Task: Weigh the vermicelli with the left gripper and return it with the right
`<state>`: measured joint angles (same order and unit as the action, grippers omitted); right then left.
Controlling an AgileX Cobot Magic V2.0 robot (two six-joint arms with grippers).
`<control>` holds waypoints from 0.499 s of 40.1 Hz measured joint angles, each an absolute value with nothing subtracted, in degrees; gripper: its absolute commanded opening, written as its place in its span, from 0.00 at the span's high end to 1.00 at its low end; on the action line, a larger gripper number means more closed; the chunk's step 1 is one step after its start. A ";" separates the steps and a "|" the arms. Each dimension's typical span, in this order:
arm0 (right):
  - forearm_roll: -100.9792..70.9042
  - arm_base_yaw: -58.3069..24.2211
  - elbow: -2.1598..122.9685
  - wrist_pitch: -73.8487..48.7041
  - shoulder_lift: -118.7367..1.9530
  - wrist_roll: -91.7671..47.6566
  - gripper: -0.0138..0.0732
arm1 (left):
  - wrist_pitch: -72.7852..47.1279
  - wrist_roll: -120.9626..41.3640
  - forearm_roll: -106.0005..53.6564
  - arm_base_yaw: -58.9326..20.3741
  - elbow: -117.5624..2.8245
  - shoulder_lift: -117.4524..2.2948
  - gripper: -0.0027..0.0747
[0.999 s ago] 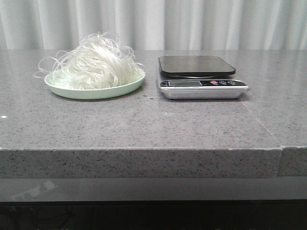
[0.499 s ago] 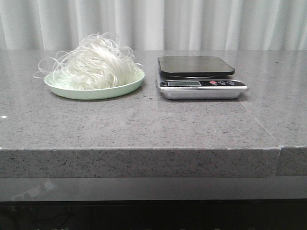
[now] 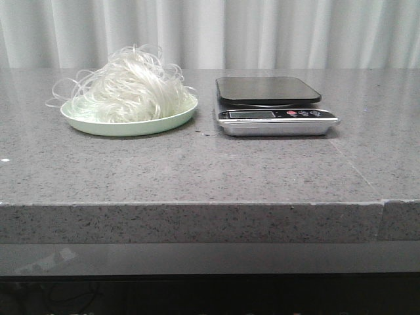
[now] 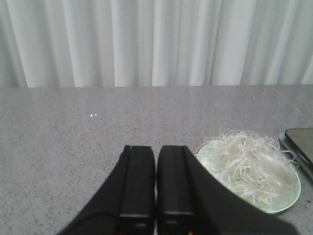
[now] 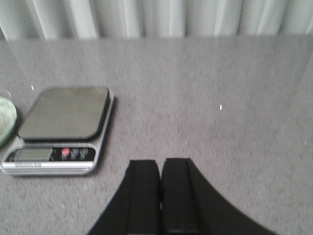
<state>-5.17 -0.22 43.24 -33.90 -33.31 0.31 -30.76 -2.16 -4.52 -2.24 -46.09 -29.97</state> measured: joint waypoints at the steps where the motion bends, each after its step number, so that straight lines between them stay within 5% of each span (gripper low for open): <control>1: -5.17 -0.22 43.24 -34.45 -34.11 0.31 0.66 | -30.88 -2.16 -4.52 -2.24 -46.09 -30.39 0.77; 20: -5.17 -0.22 43.24 -36.85 -40.97 0.31 0.62 | -32.51 -2.16 -4.52 -2.24 -46.09 -36.93 0.76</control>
